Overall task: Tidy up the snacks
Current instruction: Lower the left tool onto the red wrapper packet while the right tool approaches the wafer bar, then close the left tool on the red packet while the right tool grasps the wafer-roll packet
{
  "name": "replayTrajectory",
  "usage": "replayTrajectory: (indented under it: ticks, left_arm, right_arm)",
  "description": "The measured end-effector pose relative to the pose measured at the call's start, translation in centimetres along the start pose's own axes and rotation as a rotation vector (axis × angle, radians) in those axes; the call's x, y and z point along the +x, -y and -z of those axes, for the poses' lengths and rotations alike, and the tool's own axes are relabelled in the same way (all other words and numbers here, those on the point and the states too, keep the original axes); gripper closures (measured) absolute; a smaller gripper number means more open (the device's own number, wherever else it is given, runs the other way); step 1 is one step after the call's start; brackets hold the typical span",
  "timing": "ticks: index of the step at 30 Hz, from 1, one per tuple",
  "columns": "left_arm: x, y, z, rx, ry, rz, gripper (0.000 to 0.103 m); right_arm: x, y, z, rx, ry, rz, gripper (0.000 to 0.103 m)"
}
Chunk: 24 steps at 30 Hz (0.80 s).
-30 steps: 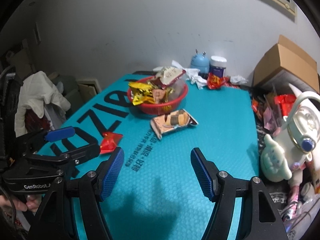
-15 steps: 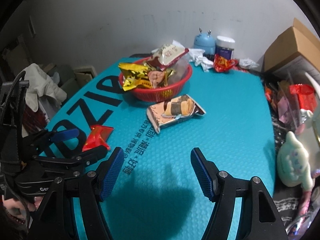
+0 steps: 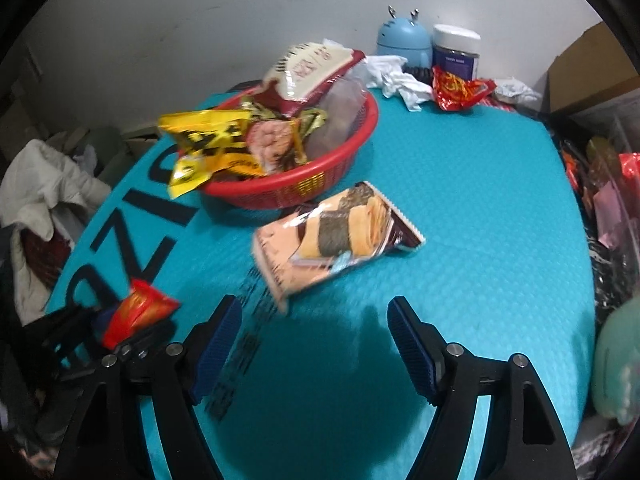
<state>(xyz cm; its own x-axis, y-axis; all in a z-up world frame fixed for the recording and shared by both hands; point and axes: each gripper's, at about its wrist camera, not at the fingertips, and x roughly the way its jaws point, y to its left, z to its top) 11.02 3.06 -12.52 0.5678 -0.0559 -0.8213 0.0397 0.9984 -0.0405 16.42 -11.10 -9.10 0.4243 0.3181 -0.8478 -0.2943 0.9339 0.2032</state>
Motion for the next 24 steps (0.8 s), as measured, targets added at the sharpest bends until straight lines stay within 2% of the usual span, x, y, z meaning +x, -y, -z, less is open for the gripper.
replayTrajectory:
  ticks: [6,10,17,22,24]
  left_arm:
    - [0.6,-1.1,-1.9,-0.001,0.010,-0.020,0.068]
    - [0.9,-1.7,-3.4,-0.003,0.031,-0.031,0.068]
    - [1.9,-2.4,-3.2,-0.043,0.004,-0.019,0.068]
    - [2.0,-2.6,-3.1,-0.054,0.005,-0.015,0.068]
    - [2.0,-2.5,-3.0,-0.055,0.005,-0.016,0.068]
  right_arm:
    - [1.7,0.4,-1.8,0.046,-0.003,0.018,0.023]
    - [2.4,0.2,-2.8,0.066,0.004,0.015,0.015]
    - [4.2,-0.2,-3.9,0.085,-0.002,0.079,0.015]
    - [4.5,-0.3,-3.9,0.076,0.014,0.087,0.015]
    - [4.4,-0.5,-3.6,0.063,0.018,0.087,0.019]
